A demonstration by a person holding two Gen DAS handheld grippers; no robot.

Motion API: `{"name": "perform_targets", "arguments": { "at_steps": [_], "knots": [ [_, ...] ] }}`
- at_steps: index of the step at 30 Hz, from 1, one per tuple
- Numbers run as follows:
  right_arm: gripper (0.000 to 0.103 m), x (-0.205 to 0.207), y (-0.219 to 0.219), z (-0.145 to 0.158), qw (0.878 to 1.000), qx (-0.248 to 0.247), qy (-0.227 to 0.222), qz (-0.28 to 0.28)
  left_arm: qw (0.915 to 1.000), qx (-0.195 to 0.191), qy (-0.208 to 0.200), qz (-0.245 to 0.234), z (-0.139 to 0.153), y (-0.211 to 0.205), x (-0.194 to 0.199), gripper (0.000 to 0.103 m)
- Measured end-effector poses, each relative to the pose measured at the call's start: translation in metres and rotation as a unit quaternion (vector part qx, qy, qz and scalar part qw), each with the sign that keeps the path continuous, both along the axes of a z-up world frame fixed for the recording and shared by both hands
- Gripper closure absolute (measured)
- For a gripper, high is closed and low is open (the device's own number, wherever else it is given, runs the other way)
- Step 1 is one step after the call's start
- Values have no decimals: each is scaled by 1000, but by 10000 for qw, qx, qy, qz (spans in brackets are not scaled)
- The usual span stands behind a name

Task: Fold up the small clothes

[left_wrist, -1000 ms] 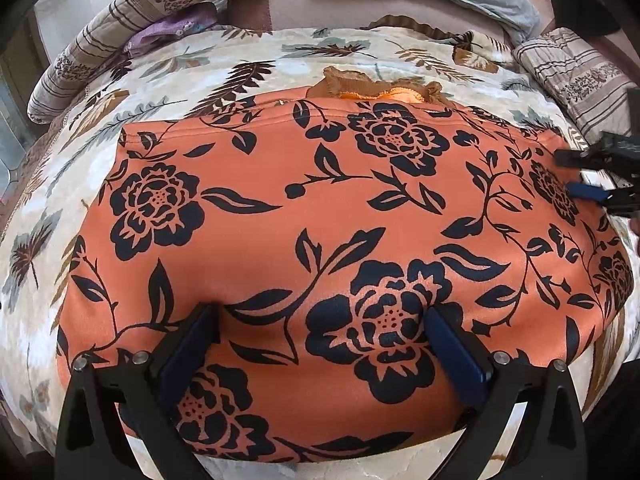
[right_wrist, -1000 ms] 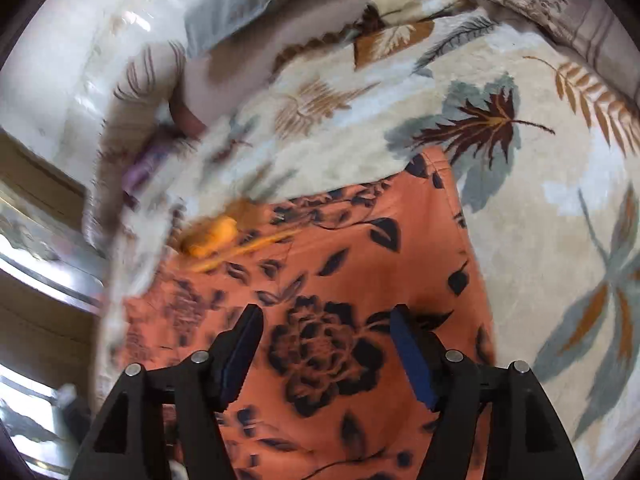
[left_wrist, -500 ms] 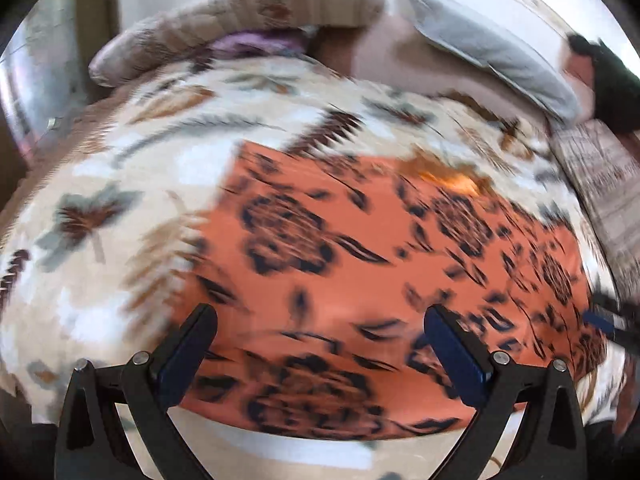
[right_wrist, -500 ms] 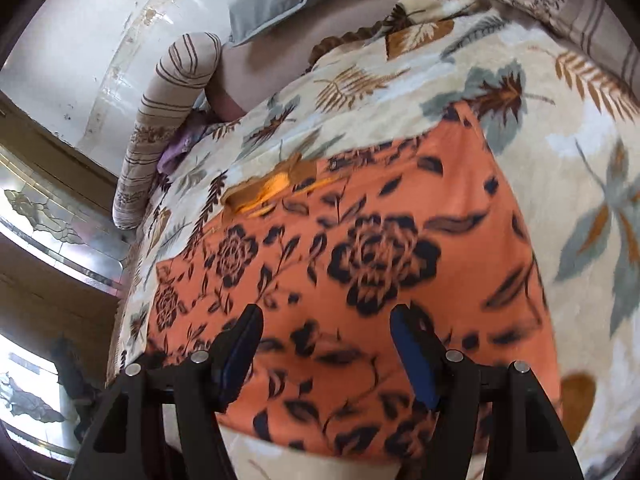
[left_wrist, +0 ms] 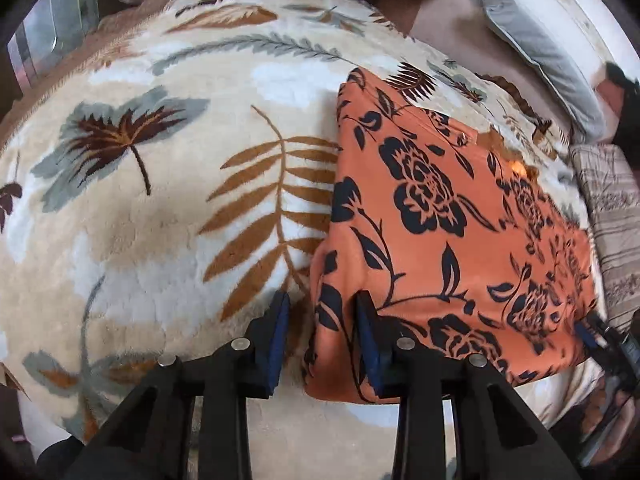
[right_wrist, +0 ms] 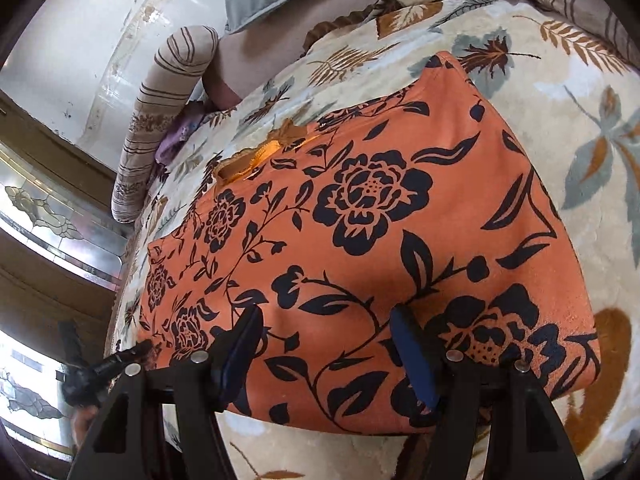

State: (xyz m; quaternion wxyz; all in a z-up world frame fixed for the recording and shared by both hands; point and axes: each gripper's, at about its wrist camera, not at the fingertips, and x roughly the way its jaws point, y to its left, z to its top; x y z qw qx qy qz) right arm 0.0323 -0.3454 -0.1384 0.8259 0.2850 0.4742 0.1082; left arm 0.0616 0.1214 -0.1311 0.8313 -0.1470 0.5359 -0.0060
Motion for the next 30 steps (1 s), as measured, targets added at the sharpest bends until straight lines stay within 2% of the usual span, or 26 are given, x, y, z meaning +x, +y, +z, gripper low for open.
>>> {"name": "perform_targets", "arguments": {
  "at_steps": [3,5,7,10,11,14,17,20,22,25,28,29,30],
  "knots": [
    [33,-1,-3,-2,9999,104,-52,8,9999,2,-76,-119,16,-2,8,69],
    [33,-2,-5,-4,9998,183,-82,-13,9994,-129,-223,-240,28,-3,17,64],
    [33,-3,-5,-4,9998,183,-94,-24,9989,-106,-366,-271,37,-3,32,49],
    [33,-2,-4,-4,9999,131,-107,-2,9988,-181,-328,-324,33,-5,68,49],
    [33,-3,-3,-3,9999,124,-112,5,9988,-211,-195,-394,27,-7,85,49],
    [33,-4,-4,-4,9998,158,-137,26,9989,127,38,-440,12,-14,121,56],
    [33,-4,-7,-6,9996,249,-154,21,9995,139,173,-209,1,-6,148,55],
    [33,-2,-9,-7,9995,262,-164,27,9992,373,106,86,8,1,165,55],
    [33,-2,-8,-7,9996,239,-169,32,9991,354,89,235,12,3,165,55],
    [32,-2,-9,-7,9995,244,-188,22,9971,716,-210,175,27,-5,143,55],
    [32,-3,-8,-7,9995,235,-220,3,9957,754,-539,91,42,-10,116,54],
    [32,-3,-8,-6,9995,237,-226,-5,9949,698,-723,36,49,-15,100,51],
    [32,-4,-8,-6,9995,235,-229,-13,9941,670,-856,10,53,-19,90,41]
  ]
}}
